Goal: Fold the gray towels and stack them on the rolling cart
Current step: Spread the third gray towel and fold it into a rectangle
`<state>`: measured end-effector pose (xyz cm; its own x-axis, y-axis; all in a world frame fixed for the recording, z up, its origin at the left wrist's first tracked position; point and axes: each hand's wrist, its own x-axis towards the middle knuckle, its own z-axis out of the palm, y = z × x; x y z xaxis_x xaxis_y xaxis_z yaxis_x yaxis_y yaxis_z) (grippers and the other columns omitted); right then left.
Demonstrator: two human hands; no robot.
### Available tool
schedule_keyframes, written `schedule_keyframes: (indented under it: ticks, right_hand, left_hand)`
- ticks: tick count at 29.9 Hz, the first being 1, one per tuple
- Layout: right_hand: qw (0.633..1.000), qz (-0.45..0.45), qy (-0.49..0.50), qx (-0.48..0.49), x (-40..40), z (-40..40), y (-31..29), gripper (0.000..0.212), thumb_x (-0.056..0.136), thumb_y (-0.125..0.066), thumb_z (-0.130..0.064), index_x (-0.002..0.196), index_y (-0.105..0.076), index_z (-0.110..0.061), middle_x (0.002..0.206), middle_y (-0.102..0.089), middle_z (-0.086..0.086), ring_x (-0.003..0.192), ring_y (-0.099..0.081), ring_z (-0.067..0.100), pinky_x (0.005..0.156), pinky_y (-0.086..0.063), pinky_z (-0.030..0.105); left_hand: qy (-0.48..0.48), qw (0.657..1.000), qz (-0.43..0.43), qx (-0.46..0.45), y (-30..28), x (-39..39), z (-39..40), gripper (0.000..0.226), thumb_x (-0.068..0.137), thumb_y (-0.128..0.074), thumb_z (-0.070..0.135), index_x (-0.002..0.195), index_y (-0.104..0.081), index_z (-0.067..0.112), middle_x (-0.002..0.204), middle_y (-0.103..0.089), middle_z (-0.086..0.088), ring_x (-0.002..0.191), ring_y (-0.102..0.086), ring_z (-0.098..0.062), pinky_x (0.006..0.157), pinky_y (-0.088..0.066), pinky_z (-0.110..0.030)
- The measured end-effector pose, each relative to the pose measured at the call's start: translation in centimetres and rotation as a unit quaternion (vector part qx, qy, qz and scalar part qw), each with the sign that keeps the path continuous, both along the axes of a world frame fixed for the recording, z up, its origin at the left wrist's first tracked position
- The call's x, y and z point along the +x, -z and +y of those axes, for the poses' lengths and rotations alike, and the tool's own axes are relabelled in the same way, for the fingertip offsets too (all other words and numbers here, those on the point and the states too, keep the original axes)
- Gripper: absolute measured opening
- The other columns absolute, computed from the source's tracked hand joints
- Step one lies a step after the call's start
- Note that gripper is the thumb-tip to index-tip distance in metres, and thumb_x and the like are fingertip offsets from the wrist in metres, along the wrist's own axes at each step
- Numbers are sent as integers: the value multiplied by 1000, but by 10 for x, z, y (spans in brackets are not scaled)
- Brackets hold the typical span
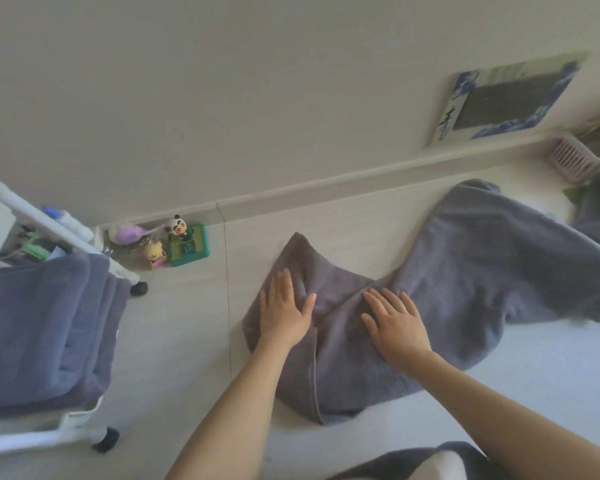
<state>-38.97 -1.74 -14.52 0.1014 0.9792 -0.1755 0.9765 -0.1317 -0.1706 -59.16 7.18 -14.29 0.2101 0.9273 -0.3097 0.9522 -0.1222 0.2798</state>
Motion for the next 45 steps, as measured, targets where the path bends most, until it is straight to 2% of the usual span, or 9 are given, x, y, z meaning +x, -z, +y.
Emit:
schedule_keyframes:
  ticks: [7,12,14,20,26,30,35,39,45]
  right_hand:
    - [999,-11,40,31,-13,10,-2,63,93,-15,-49,136,-48,-17,140,-50,4,131,-43,29,111,-3,42]
    - [997,-7,-75,-34,-20,21,7,93,74,25,-70,149,-14,-33,158,-7,-7,146,-1,18,116,7,35]
    - [996,-12,-77,-42,-16,29,4,91,71,23,-71,149,-11,-36,158,-2,-10,146,4,15,117,7,37]
    - [998,16,-61,24,-1,53,-12,79,82,3,-59,131,-50,-27,138,-49,-7,135,-34,13,114,-9,37]
    - [997,-11,-65,39,9,65,-18,76,84,1,-53,100,-65,-19,97,-67,1,97,-59,24,92,-24,34]
    - [994,-51,-80,57,26,57,-23,63,89,-7,-49,78,-61,-19,83,-70,-1,76,-63,26,75,-30,35]
    - [998,-65,-10,23,62,42,-11,49,96,-27,-46,130,-51,-21,128,-54,1,106,-55,28,83,-45,39]
    - [997,-80,-16,13,50,45,-7,57,91,-26,-48,135,-50,-19,139,-48,6,102,-56,33,77,-48,44]
    - [994,-31,29,-100,22,69,0,63,92,-18,-63,148,1,-40,158,8,7,144,9,35,115,-6,56]
  left_hand:
    - [-102,994,20,16,1,-10,2,82,95,-19,59,149,9,5,158,7,-17,146,9,-27,114,13,-43]
    - [45,997,46,38,18,-14,-11,76,86,2,62,151,4,23,159,10,-6,146,12,-22,116,11,-48]
    - [32,996,67,39,21,-22,-13,81,81,9,63,151,5,25,159,10,-3,146,12,-20,115,12,-49]
    - [-20,994,22,101,-5,-3,0,82,85,-1,58,142,-40,12,155,-26,-10,144,-20,-24,115,4,-48]
    - [179,983,-47,1,2,39,21,54,102,-18,43,152,-10,24,160,5,-3,146,10,-19,115,13,-43]
    - [159,987,9,-16,11,40,28,57,99,-13,51,151,0,33,159,14,2,145,18,-18,115,15,-49]
    - [5,998,55,39,21,9,32,64,96,-9,58,151,3,28,159,11,-4,146,12,-24,116,11,-50]
    - [-72,994,73,24,18,3,30,70,95,-12,59,152,4,20,159,11,-10,145,12,-28,113,13,-54]
    - [-3,997,56,51,22,19,21,75,85,0,63,151,0,27,159,11,-9,144,14,-34,110,15,-59]
